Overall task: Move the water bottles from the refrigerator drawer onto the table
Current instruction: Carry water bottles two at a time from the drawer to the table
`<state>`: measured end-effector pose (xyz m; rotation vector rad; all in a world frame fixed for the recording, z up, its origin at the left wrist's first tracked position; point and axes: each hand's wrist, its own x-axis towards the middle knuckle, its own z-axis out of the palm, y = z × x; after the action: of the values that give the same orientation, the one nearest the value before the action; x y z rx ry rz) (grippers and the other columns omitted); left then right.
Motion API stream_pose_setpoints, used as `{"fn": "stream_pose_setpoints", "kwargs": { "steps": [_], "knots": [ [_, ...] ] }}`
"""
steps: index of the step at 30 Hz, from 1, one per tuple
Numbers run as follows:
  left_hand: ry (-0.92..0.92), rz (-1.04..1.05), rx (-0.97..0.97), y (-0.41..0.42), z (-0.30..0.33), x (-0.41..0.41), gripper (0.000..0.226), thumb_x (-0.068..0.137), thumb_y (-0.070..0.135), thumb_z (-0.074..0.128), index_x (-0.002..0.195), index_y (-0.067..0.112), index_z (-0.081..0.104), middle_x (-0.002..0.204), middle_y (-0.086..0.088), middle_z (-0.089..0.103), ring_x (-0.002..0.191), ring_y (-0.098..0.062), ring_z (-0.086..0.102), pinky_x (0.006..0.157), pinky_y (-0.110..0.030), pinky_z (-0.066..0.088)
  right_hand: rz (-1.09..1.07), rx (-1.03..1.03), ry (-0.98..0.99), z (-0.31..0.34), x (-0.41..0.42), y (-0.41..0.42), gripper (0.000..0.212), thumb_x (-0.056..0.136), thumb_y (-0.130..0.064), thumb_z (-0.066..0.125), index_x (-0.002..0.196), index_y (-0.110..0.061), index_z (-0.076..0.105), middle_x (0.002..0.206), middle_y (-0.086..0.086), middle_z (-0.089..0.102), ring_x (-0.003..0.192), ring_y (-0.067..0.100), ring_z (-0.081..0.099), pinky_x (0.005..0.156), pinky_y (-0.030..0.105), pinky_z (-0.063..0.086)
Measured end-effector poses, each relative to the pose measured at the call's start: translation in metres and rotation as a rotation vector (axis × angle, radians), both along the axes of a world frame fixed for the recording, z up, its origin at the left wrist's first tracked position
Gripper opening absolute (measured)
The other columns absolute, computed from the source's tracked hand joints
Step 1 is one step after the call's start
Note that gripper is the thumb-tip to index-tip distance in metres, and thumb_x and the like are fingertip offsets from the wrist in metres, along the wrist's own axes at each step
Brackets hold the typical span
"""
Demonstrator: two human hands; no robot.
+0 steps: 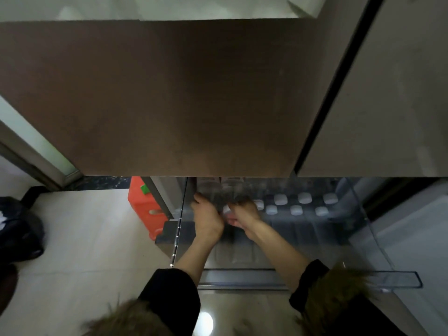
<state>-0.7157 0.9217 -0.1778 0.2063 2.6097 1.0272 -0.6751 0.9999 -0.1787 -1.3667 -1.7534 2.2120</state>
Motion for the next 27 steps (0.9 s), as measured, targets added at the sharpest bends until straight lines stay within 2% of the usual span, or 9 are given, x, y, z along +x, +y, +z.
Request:
{"fn": "stream_pose_setpoints", "kwargs": {
  "steps": [4, 6, 9, 12, 14, 17, 21, 24, 27],
  "knots": [
    [-0.033, 0.034, 0.036, -0.003, 0.001, 0.01, 0.052, 0.079, 0.001, 0.063, 0.12, -0.005, 0.031, 0.125, -0.028, 0.041, 0.108, -0.043, 0.051, 0.086, -0.04, 0.044, 0.056, 0.008, -0.048, 0.001, 0.019, 0.005, 0.027, 0.094, -0.013, 0.052, 0.117, 0.001, 0.053, 0.105, 0.023, 0.058, 0.1, 0.031, 0.06, 0.087, 0.034, 0.05],
    [-0.052, 0.036, 0.059, -0.007, 0.008, 0.011, 0.056, 0.079, 0.005, 0.066, 0.123, -0.002, 0.033, 0.126, -0.025, 0.039, 0.108, -0.041, 0.05, 0.089, -0.038, 0.043, 0.068, 0.001, -0.046, 0.004, 0.024, 0.004, 0.029, 0.092, -0.015, 0.056, 0.115, 0.003, 0.053, 0.096, 0.016, 0.058, 0.09, 0.025, 0.058, 0.086, 0.034, 0.051],
    [0.02, 0.019, 0.129, -0.013, 0.025, 0.012, 0.055, 0.077, 0.014, 0.068, 0.122, 0.002, 0.038, 0.121, -0.022, 0.04, 0.097, -0.033, 0.048, 0.079, -0.028, 0.037, 0.092, 0.015, -0.036, 0.009, 0.031, 0.002, 0.019, 0.089, -0.022, 0.061, 0.1, -0.007, 0.057, 0.082, 0.002, 0.057, 0.074, 0.012, 0.055, 0.069, 0.024, 0.053],
    [0.091, 0.011, 0.172, -0.023, 0.044, 0.016, 0.053, 0.078, 0.019, 0.065, 0.122, 0.003, 0.04, 0.117, -0.022, 0.045, 0.089, -0.027, 0.044, 0.073, -0.025, 0.031, 0.107, 0.149, -0.053, 0.017, 0.037, 0.0, 0.013, 0.088, -0.022, 0.061, 0.083, -0.013, 0.054, 0.075, 0.0, 0.056, 0.064, 0.01, 0.054, 0.052, 0.017, 0.049],
    [0.114, -0.001, 0.209, -0.033, 0.053, 0.021, 0.047, 0.078, 0.018, 0.065, 0.117, 0.003, 0.043, 0.113, -0.021, 0.047, 0.083, -0.02, 0.038, 0.07, -0.023, 0.029, 0.132, 0.271, -0.072, 0.023, 0.043, -0.002, 0.018, 0.087, -0.023, 0.062, 0.093, -0.006, 0.057, 0.079, 0.004, 0.06, 0.062, 0.013, 0.059, 0.047, 0.016, 0.05],
    [0.172, 0.012, 0.29, -0.05, 0.064, 0.027, 0.033, 0.077, 0.015, 0.066, 0.101, 0.006, 0.046, 0.106, -0.018, 0.048, 0.082, -0.02, 0.041, 0.067, -0.021, 0.027, 0.134, 0.413, -0.078, 0.035, 0.057, -0.003, 0.03, 0.085, -0.021, 0.064, 0.107, -0.001, 0.056, 0.099, 0.011, 0.064, 0.073, 0.021, 0.067, 0.049, 0.018, 0.053],
    [0.185, 0.113, 0.415, -0.065, 0.08, 0.027, 0.031, 0.075, 0.017, 0.067, 0.094, 0.011, 0.044, 0.103, -0.014, 0.052, 0.091, -0.027, 0.052, 0.08, -0.038, 0.045, 0.029, 0.634, -0.023, 0.057, 0.073, -0.008, 0.033, 0.082, -0.022, 0.062, 0.104, -0.004, 0.045, 0.093, 0.01, 0.062, 0.066, 0.023, 0.065, 0.043, 0.024, 0.05],
    [0.174, 0.132, 0.417, -0.077, 0.089, 0.025, 0.033, 0.074, 0.024, 0.067, 0.092, 0.013, 0.043, 0.099, -0.014, 0.055, 0.09, -0.031, 0.058, 0.081, -0.049, 0.05, -0.035, 0.743, 0.027, 0.075, 0.079, -0.019, 0.034, 0.083, -0.03, 0.06, 0.102, -0.01, 0.039, 0.091, 0.009, 0.057, 0.075, 0.028, 0.064, 0.06, 0.041, 0.058],
    [0.171, 0.068, 0.369, -0.09, 0.094, 0.017, 0.032, 0.075, 0.026, 0.067, 0.091, 0.014, 0.043, 0.097, -0.012, 0.057, 0.086, -0.03, 0.061, 0.078, -0.049, 0.053, -0.073, 0.853, 0.015, 0.086, 0.085, -0.029, 0.033, 0.082, -0.034, 0.058, 0.097, -0.012, 0.037, 0.09, 0.011, 0.058, 0.078, 0.028, 0.06, 0.061, 0.039, 0.053]
  ]
}}
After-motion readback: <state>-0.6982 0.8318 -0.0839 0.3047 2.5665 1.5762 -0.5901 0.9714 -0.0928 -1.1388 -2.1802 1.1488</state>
